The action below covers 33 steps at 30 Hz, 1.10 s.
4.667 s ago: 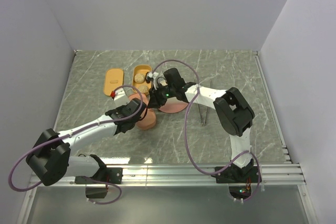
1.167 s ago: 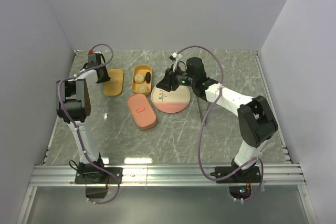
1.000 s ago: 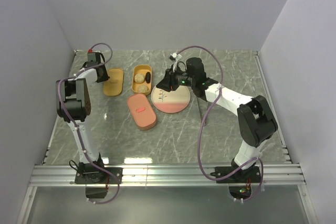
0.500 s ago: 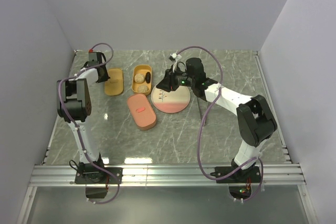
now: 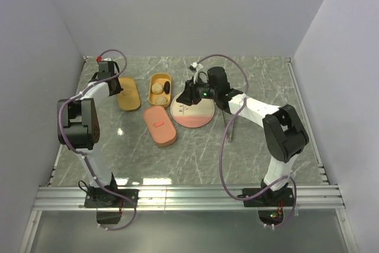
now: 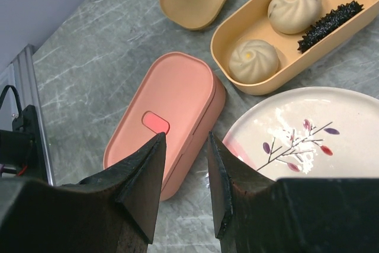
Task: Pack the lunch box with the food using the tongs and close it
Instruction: Pick up the lid of the lunch box with the left arm
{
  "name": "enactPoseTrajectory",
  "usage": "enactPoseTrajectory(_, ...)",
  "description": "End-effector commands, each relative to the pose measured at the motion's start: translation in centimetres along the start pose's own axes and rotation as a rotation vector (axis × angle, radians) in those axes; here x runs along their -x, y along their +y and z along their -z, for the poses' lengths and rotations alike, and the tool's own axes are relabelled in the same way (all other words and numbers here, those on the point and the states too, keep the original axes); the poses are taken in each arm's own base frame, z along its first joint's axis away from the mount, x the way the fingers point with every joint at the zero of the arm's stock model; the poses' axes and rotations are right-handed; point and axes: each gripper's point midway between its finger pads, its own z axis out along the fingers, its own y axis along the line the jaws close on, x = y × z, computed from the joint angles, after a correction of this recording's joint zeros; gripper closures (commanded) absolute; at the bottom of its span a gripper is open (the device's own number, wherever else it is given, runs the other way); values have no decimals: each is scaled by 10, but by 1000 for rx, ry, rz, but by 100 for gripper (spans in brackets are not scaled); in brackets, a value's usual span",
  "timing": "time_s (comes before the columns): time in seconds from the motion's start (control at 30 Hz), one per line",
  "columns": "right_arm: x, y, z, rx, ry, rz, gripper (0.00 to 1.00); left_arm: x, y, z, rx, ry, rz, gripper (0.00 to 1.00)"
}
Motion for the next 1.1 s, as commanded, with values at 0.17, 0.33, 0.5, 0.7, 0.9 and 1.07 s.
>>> enactPoseTrajectory(0.17, 20, -1, -4, 2, -35, 16, 58, 53, -13, 43, -40, -190, 56, 100)
enactPoseTrajectory(0.33, 19, -3, -5, -6, -31, 14, 58, 64, -24, 61, -73, -230, 55, 100)
enactPoseTrajectory(0.5, 16, -5, -6, -9, -26, 10, 58, 69, -42, 74, -110, -251, 33, 100)
enactPoseTrajectory(0.7, 14, -6, -8, -1, -19, 8, 58, 40, -36, 46, -48, -162, 60, 100)
enactPoseTrajectory(0.9, 9, -12, -13, -5, -1, 9, 58, 10, -27, 25, 18, -99, 166, 91)
enactPoseTrajectory(1.07, 7, -11, -18, 20, 7, 2, 58, -2, -5, 26, 125, -105, 212, 50)
